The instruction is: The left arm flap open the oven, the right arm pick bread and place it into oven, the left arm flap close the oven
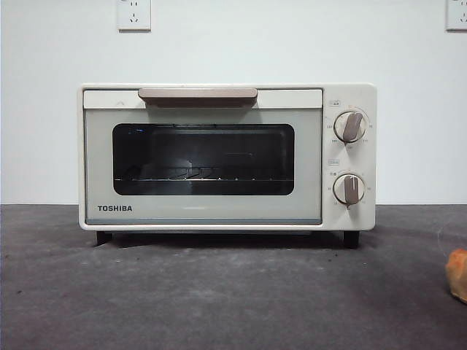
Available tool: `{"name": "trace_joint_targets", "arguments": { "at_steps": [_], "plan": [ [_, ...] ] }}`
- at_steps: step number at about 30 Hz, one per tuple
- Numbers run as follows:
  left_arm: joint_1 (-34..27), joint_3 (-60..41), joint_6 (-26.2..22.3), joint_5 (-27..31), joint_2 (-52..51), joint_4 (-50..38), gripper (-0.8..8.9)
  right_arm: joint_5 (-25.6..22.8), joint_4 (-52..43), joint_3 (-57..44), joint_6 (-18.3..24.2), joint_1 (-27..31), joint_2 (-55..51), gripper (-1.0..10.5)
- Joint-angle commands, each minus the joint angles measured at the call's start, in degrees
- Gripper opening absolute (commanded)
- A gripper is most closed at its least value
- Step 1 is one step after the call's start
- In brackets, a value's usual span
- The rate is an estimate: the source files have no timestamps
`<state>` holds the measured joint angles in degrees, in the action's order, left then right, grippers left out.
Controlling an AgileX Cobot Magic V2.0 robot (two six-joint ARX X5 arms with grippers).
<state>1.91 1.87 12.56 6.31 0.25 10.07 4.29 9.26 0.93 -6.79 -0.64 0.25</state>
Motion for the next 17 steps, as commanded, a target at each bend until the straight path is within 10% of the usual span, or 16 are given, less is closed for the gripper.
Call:
{"name": "trace_joint_targets", "arguments": {
  "at_steps": [1,11,17],
  "plan": [
    [0.15,-0.79,2.43,-5.79,0.09,-0.37,0.16,0.42,-0.35,-0.09,-6.03,-0.04,-0.04,0.1],
    [2.36,8.61,11.74,-8.09,4.79,-0.68,0.16,2.1,0.04,8.31,-20.68,-0.94,0.92,0.1],
    [3.5,19.78,10.19,-12.9,14.8,4.15,0.16,3.45,6.43,20.15,-20.59,-1.86,7.45,0.1]
  ]
}}
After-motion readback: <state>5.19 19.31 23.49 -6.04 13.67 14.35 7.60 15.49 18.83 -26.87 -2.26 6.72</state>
